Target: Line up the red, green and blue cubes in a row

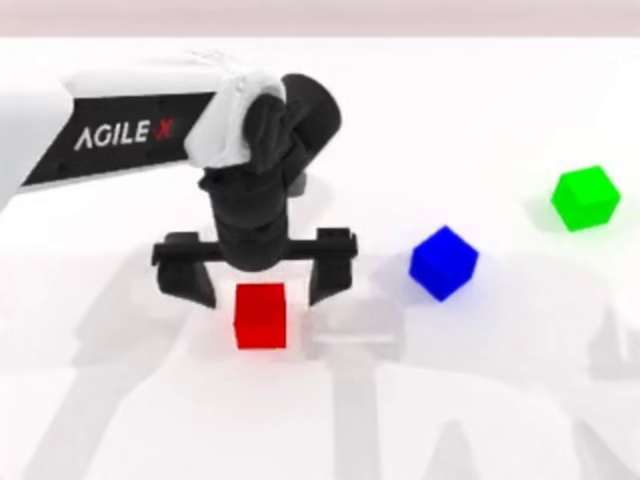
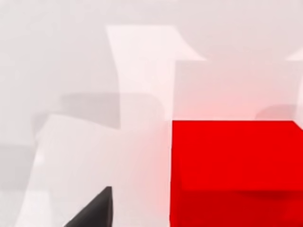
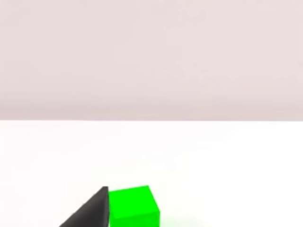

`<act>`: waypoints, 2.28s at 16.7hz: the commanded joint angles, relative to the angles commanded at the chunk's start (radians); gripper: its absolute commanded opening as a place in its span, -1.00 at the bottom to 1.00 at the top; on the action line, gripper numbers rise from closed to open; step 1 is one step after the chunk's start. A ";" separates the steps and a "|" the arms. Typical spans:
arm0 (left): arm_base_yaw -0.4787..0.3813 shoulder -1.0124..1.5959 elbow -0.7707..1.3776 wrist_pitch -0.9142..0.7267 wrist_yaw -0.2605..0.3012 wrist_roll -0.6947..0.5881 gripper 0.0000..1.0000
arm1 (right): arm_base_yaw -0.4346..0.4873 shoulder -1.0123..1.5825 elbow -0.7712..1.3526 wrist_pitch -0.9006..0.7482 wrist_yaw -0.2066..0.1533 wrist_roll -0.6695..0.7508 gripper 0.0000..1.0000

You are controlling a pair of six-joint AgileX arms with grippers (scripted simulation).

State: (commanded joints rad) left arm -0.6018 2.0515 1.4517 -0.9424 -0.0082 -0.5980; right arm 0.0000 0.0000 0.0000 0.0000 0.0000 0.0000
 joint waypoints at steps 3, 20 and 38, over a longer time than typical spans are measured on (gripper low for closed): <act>0.008 -0.032 0.071 -0.119 0.000 -0.003 1.00 | 0.000 0.000 0.000 0.000 0.000 0.000 1.00; 0.182 -0.467 -0.206 0.018 -0.014 0.025 1.00 | 0.027 0.463 0.457 -0.296 -0.004 -0.034 1.00; 0.605 -1.933 -1.384 0.857 0.000 0.530 1.00 | 0.099 2.245 2.023 -1.287 0.005 -0.151 1.00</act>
State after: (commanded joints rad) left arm 0.0031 0.1184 0.0681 -0.0859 -0.0077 -0.0676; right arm 0.0993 2.2451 2.0229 -1.2870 0.0051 -0.1514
